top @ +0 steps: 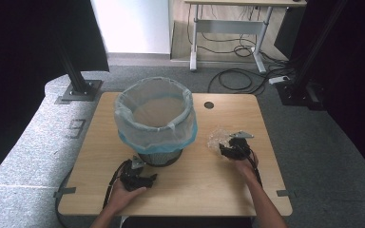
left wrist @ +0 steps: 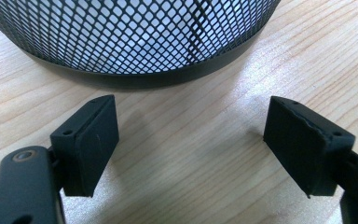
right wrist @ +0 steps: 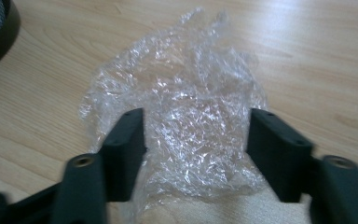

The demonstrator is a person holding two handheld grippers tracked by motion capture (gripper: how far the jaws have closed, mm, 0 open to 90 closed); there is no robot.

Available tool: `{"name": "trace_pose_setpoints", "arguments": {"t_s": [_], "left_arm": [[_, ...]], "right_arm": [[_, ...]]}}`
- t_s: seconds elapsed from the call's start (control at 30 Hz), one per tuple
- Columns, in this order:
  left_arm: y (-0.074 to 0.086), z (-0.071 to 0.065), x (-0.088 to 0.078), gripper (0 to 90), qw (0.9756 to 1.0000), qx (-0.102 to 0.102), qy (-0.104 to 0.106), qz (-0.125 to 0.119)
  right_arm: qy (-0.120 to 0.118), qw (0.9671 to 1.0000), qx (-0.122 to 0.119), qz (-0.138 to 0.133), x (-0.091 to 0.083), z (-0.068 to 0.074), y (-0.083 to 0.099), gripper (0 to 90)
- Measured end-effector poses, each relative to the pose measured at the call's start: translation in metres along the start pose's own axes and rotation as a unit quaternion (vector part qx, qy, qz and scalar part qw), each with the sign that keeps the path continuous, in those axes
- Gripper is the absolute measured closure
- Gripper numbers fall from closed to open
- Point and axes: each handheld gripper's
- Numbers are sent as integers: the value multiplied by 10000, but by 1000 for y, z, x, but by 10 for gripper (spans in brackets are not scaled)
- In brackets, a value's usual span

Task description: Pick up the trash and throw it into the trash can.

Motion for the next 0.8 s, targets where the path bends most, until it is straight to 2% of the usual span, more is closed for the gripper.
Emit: {"name": "trace_pose_setpoints", "arguments": {"t_s": [0.1, 0.13, 0.17, 0.2, 0.23, 0.3, 0.37, 0.4, 0.5, 0.57, 0.63, 0.8], "left_arm": [[0, 0, 0, 178, 10000, 2, 0, 0], [0, 0, 0, 178, 10000, 1, 0, 1], [0, 0, 0, 178, 10000, 1, 0, 0], [0, 0, 0, 178, 10000, 0, 0, 1], [0, 0, 0, 178, 10000, 2, -1, 1], [0, 0, 0, 178, 10000, 2, -1, 2], [0, 0, 0, 178, 10000, 2, 0, 2], [0, 0, 0, 178, 10000, 2, 0, 3], [0, 0, 0, 178, 10000, 0, -1, 3], [0, 0, 0, 178, 10000, 2, -1, 4], [0, 0, 0, 178, 10000, 1, 0, 2], [0, 0, 0, 178, 10000, 1, 1, 2]], "right_arm": [[-108, 9998, 66, 122, 4, -2, 1, 542], [-80, 9998, 35, 185, 5, -2, 1, 613], [-80, 9998, 35, 185, 5, -2, 1, 613], [-98, 9997, 42, 212, 5, -2, 2, 650], [-112, 9996, 6, 252, 5, -3, 2, 721], [-119, 9996, 2, 260, 5, -3, 2, 752], [-89, 9998, 0, 187, 2, -5, 0, 852], [-89, 9998, 0, 187, 2, -5, 0, 852], [-143, 9996, 90, -205, -9, -7, -5, 894], [-103, 9994, 109, -314, -16, -9, -9, 895], [-167, 9986, 147, -482, -24, -10, -13, 895], [-173, 9981, 169, -566, -29, -11, -16, 896]]}}
Point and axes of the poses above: each handheld gripper's, and its own axes: x roughly forward along the jaws, y roughly out of its underside, z roughly to its left, and after that the axes turned 5 degrees about z, right-handed
